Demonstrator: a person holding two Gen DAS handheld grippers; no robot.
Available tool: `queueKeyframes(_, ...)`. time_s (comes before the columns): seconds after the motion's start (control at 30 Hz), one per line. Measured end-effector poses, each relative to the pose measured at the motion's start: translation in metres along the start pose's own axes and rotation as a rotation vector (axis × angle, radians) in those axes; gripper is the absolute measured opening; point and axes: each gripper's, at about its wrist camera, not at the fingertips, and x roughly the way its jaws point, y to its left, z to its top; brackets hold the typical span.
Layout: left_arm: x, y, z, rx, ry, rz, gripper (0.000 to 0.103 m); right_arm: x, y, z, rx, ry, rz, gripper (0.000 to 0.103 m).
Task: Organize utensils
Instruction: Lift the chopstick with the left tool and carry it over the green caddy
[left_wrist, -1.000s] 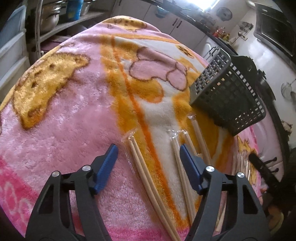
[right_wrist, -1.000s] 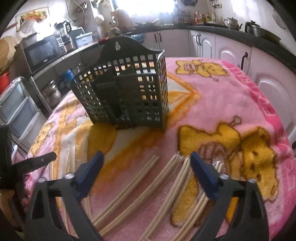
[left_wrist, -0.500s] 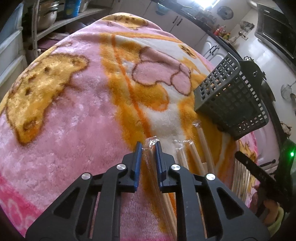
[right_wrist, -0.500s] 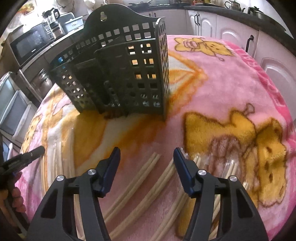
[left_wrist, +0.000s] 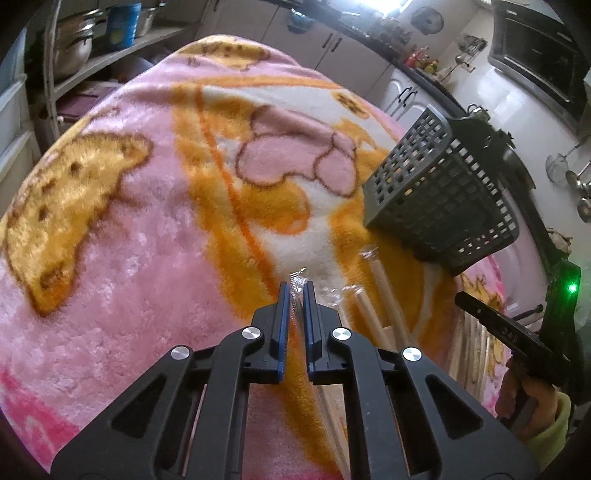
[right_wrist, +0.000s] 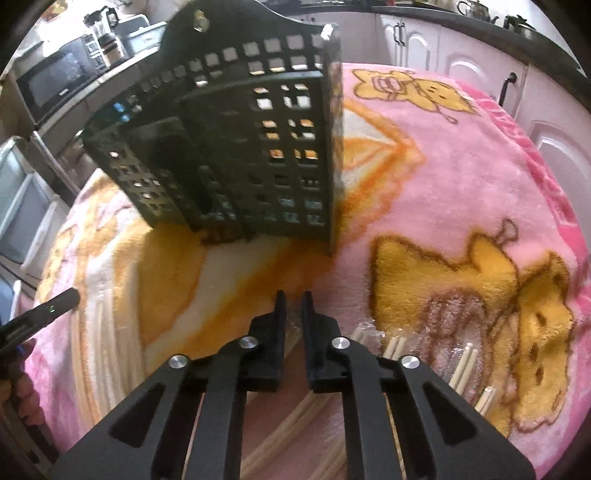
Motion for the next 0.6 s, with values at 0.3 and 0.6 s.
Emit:
queueKeyframes(0.3, -0.040, -0.020, 0.018, 0.063, -0.094, -0.016, 0.002, -0.062, 0.024, 0.011, -0.102, -0.142, 0.141, 0.007)
queueKeyframes(0.6, -0.085, -0.059, 0.035, 0.149, -0.213, -0.052, 0.002, -0.125, 0.027, 0.018, -0.144, -0.302, 0.177, 0.005)
